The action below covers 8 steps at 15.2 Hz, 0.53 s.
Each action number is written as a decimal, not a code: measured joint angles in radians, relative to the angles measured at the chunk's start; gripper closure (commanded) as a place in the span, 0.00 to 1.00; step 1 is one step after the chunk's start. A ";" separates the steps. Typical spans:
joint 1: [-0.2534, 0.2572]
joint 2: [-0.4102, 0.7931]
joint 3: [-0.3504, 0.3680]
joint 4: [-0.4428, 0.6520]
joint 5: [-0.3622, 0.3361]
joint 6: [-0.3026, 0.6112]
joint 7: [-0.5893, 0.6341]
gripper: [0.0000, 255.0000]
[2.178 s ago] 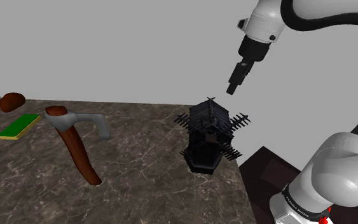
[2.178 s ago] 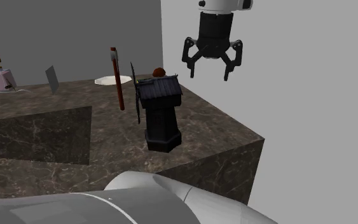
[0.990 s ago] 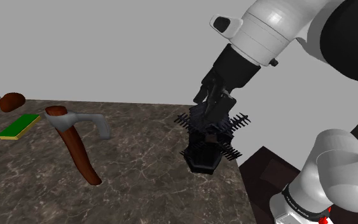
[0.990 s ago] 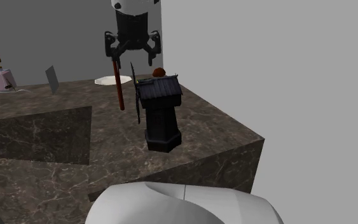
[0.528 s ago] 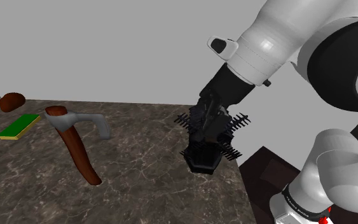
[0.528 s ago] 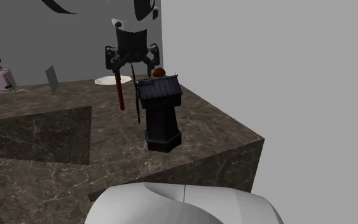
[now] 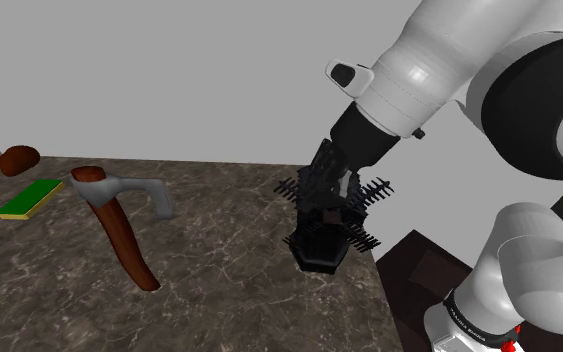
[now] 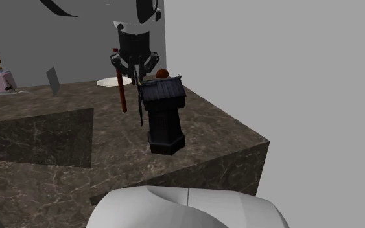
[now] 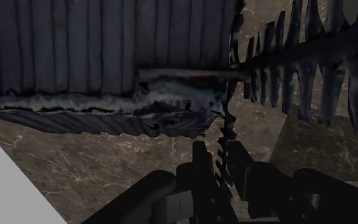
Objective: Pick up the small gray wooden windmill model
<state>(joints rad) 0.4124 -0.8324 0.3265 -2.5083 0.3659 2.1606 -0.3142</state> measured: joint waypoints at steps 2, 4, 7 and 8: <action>0.000 0.000 0.000 0.000 0.000 0.000 0.000 1.00; 0.000 0.000 0.000 0.000 0.000 0.001 0.000 1.00; -0.004 0.004 -0.005 0.026 -0.006 -0.025 0.004 1.00; -0.005 0.004 -0.005 0.039 -0.009 -0.037 0.007 1.00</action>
<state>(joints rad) 0.4075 -0.8288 0.3215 -2.4693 0.3571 2.1233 -0.3068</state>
